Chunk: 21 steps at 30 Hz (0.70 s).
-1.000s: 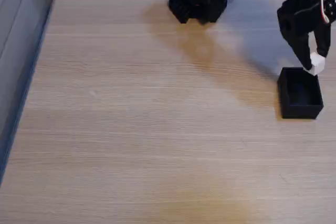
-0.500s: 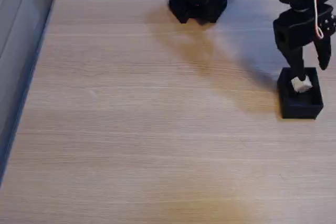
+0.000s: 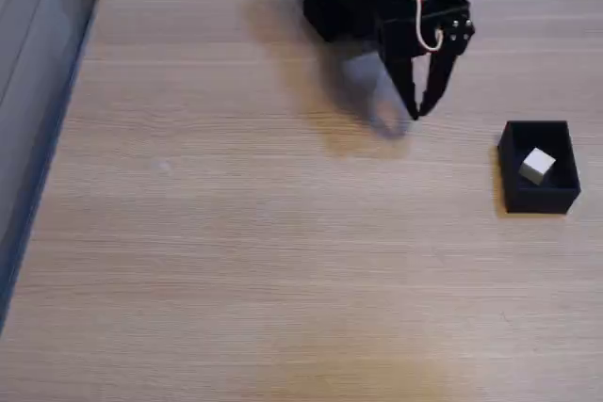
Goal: Pick a white block and place it in the black box.
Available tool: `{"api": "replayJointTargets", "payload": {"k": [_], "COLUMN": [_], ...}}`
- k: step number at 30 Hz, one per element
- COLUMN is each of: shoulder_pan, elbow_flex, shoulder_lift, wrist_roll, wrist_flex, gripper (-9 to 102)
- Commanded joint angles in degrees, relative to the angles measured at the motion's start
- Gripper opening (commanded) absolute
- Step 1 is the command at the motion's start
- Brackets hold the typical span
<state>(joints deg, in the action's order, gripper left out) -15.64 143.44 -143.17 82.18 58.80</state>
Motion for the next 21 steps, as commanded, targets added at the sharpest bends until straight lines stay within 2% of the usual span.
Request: {"api": "replayJointTargets", "payload": {"k": [1,5,12,14,21], "shoulder_pan": [4.4,8.6,14.8,14.9,13.4], "elbow_flex": [11.9,22.7,34.4,34.5,34.5], "shoulder_lift": [-12.5,-24.1,-37.7,-39.9,-46.1], "wrist_roll": [1.8,5.7,9.5,8.6,6.3], "wrist_flex": [3.5,7.6,10.0,14.0,17.1], "gripper": [0,0,0,0,0]}}
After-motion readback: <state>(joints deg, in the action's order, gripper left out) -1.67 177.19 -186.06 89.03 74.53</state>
